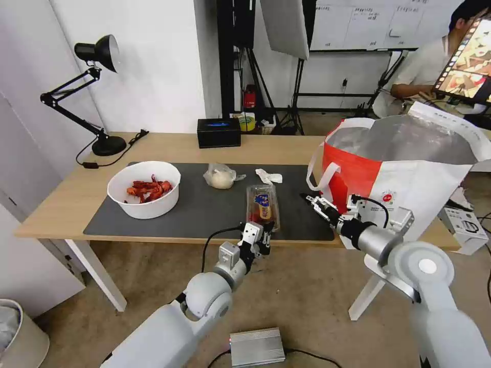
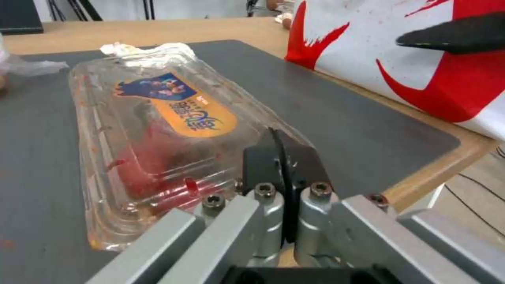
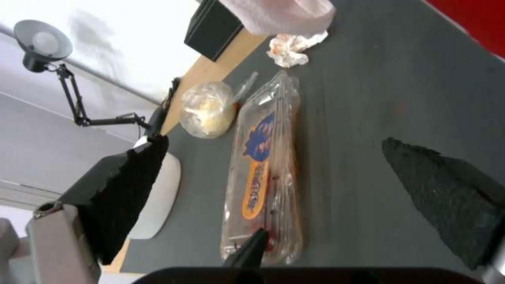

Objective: Pick up the trash from the table and place it into the takeout bag.

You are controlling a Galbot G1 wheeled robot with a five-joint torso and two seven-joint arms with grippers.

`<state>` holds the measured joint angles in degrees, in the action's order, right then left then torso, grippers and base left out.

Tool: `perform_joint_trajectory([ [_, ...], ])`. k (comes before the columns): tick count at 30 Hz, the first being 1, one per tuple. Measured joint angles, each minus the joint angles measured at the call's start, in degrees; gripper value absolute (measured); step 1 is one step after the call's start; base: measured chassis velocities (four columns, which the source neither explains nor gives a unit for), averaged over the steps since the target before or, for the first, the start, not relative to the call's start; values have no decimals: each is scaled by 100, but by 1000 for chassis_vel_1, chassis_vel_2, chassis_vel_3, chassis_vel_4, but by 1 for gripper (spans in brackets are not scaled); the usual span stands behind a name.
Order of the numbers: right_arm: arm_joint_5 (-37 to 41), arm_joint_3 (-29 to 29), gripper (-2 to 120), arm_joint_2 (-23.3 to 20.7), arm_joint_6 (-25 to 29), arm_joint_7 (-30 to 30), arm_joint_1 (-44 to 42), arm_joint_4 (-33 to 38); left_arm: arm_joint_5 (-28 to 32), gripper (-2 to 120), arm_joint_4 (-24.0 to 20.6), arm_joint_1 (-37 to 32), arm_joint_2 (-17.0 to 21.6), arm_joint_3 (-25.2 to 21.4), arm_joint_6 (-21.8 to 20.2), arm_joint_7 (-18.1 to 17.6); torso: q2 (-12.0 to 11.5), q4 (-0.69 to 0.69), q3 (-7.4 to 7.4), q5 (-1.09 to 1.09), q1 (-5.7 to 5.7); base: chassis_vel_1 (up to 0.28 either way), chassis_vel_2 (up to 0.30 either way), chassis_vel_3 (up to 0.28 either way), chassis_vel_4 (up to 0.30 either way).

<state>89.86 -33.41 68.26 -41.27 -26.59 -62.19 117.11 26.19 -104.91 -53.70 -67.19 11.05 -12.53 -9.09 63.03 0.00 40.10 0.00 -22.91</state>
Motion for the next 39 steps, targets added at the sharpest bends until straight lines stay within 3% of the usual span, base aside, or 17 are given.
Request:
perform_joint_trajectory([
  [8, -59, 277, 100, 86, -15, -153, 334, -244, 4, 0, -35, -18, 18, -24, -1, -9, 0, 0, 0, 0, 0, 0, 0, 0, 0],
  [22, -843, 1119, 100, 401, -12, -583, 824, -602, 0, 0, -75, -118, 19, -68, -5, -35, 0, 0, 0, -1, 0, 0, 0, 0, 0],
  [39, -993, 1501, 100, 479, -6, -774, 1254, -953, 9, 0, -102, -119, 12, -67, -11, -78, 0, 0, 0, 0, 0, 0, 0, 0, 0],
])
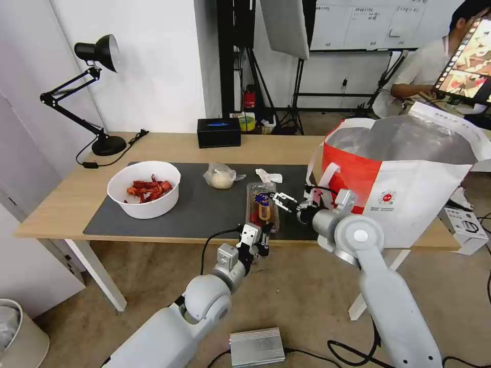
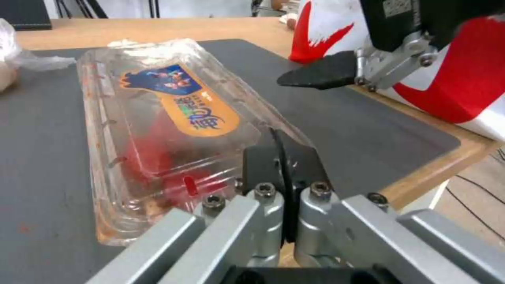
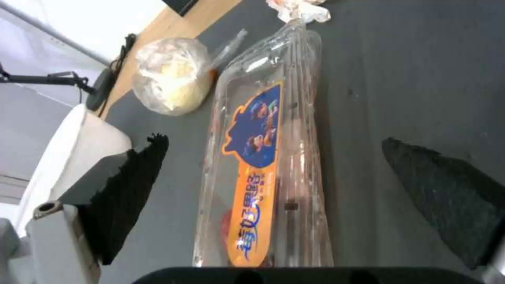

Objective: Pick up the trash from the table and place it into the takeout bag.

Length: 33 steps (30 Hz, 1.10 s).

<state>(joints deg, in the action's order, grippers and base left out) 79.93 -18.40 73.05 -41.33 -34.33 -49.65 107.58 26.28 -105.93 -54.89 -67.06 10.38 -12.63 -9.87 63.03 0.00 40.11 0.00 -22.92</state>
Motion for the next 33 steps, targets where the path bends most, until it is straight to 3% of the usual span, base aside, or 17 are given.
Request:
perform_joint_trajectory([
  [33, 210, 447, 100, 354, 2, -448, 812, -974, 44, 0, -9, 24, 16, -51, -10, -41, 0, 0, 0, 0, 0, 0, 0, 0, 0],
])
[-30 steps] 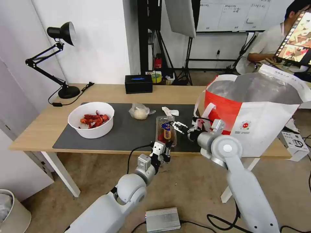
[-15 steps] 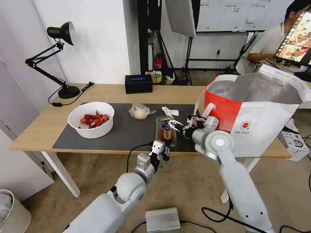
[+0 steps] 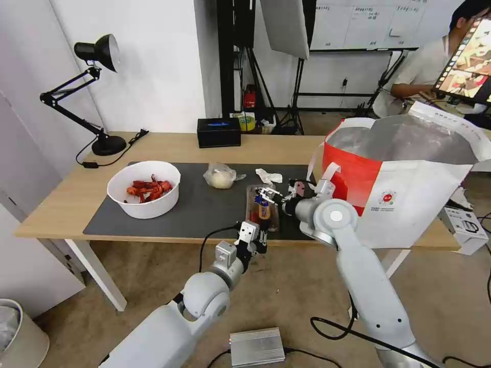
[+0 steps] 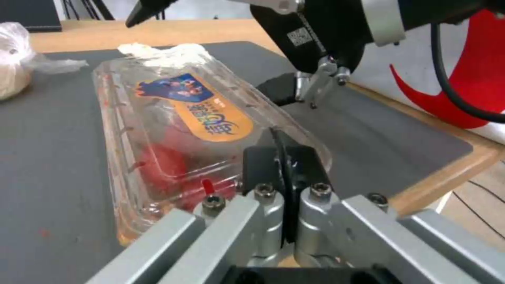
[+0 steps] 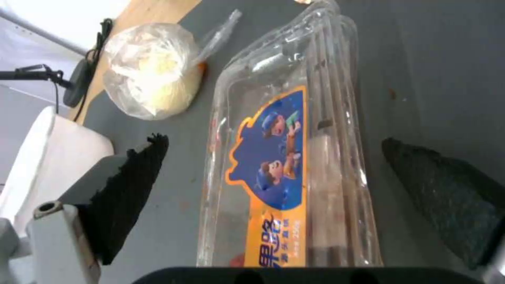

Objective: Pick up the trash from the table and place it into the takeout bag.

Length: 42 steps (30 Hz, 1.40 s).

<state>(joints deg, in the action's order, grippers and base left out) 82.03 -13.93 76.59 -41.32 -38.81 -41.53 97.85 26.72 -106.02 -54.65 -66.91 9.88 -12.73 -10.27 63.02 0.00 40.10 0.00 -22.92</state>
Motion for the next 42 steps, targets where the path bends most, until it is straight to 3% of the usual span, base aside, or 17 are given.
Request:
perform_joint_trajectory([
  [42, 122, 177, 100, 282, -7, -332, 188, -334, -21, 0, -76, -120, 23, -123, 42, 28, 2, 3, -2, -1, 1, 0, 0, 0, 0],
])
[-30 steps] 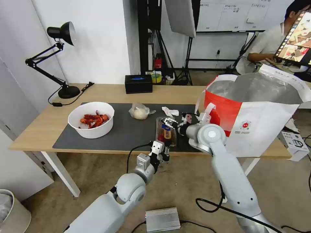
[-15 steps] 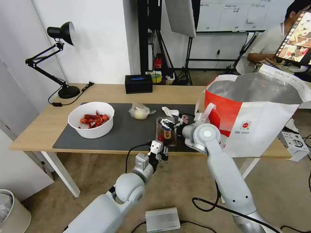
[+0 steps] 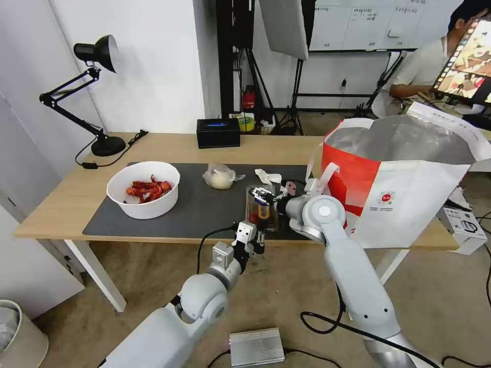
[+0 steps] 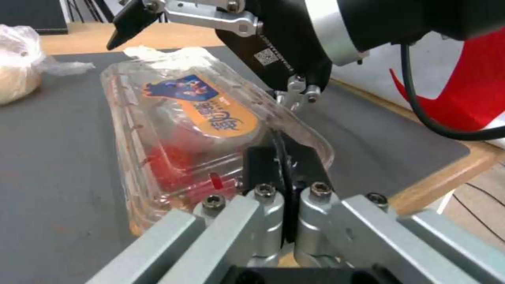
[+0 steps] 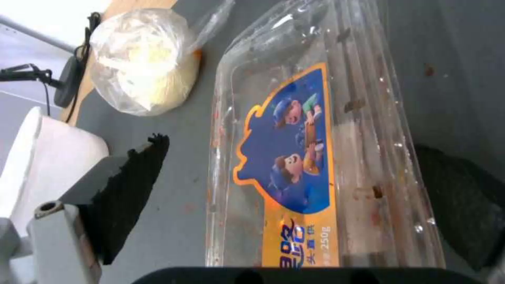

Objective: Pick up the trash from the table and place it into the takeout bag.

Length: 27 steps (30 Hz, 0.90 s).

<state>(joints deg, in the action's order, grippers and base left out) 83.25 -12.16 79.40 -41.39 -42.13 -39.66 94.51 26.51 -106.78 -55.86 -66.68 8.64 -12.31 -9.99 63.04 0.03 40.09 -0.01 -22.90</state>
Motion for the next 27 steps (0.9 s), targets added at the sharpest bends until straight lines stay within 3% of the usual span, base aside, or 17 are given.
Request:
perform_joint_trajectory([
  [11, -2, 7, 95, 53, 3, -15, 1, -53, 4, 0, -14, 21, 19, -5, 2, 2, 1, 0, 1, 0, 0, 0, 0, 0, 0],
  [27, 2, -10, 33, -55, 1, -65, -83, 7, 11, 0, -24, 36, 12, 10, 2, 1, -4, -6, 4, 3, -3, 0, 0, 0, 0],
])
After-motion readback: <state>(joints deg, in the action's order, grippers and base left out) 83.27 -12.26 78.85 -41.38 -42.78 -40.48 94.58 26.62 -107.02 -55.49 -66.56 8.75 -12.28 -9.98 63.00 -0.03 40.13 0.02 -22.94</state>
